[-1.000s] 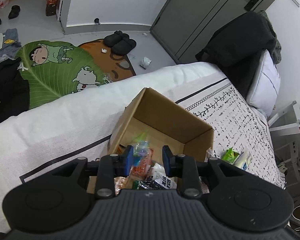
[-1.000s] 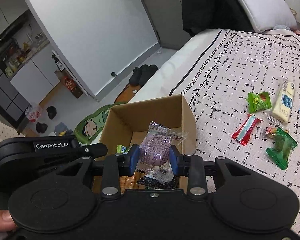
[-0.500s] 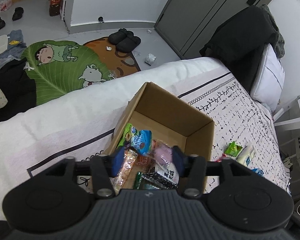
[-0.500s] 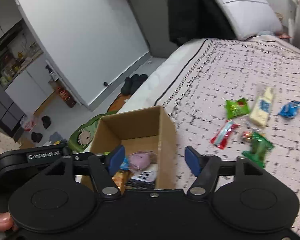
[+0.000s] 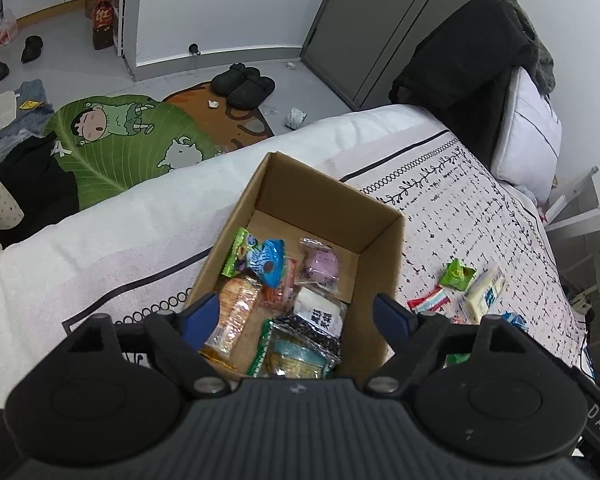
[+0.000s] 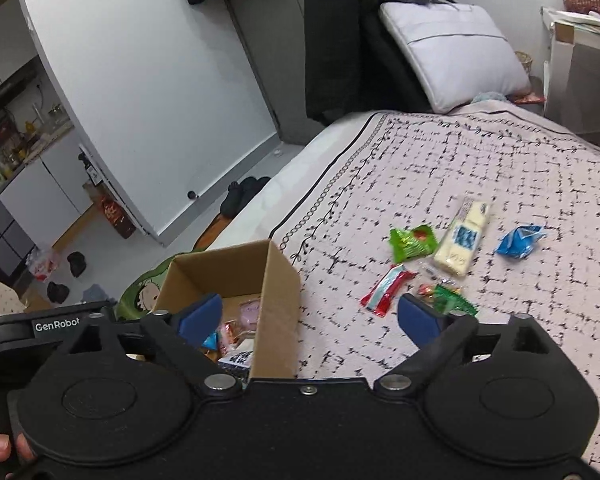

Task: Organize snacks
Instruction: 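Move both tools back toward the remaining snacks on the bed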

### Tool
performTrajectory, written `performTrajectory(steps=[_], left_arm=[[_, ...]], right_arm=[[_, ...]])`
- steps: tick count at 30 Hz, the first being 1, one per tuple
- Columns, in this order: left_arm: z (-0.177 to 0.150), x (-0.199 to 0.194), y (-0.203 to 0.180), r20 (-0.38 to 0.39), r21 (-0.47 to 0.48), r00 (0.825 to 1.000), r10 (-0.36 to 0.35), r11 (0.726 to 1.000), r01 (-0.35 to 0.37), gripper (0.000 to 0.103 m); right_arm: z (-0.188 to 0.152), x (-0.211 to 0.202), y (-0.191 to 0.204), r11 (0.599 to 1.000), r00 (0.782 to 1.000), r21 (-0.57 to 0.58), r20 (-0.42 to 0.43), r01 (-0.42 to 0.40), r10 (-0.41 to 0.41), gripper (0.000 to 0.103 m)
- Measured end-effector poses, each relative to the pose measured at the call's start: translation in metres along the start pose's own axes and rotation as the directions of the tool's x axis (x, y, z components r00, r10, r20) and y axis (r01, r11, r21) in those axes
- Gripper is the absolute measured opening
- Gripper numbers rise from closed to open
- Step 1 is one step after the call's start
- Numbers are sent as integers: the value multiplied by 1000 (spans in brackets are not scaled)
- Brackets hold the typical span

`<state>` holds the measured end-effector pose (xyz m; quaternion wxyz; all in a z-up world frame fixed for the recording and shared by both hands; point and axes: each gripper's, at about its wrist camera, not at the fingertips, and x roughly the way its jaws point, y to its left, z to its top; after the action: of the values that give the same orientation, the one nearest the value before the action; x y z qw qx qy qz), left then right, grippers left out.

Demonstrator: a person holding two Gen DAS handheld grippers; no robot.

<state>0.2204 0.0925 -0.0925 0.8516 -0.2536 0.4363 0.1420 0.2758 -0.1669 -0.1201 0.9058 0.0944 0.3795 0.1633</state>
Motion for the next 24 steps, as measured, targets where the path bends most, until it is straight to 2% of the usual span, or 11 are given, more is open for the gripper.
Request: performTrajectory(steps=[6,9,15,24], left_arm=[[-6,-6,-14,18,37,1000,-2,999,1,86],[-10,-9,-20,33,49,999,5,999,-6,94],[-18,-13,-34,49,73,999,-13,997,9,102],[-30,-14,-56,66,98,998,-25,995,18,103]], right_arm=[[-1,-8,-20,1000,1000,20,16,12,-12,103],[-1,-12,-29,1000,1000,29,13,-1,1,103],[-1,-23,-46,998,997,21,47,54,-55,103],[-2,-34,-78,998,996,9,69,61,-61,103]])
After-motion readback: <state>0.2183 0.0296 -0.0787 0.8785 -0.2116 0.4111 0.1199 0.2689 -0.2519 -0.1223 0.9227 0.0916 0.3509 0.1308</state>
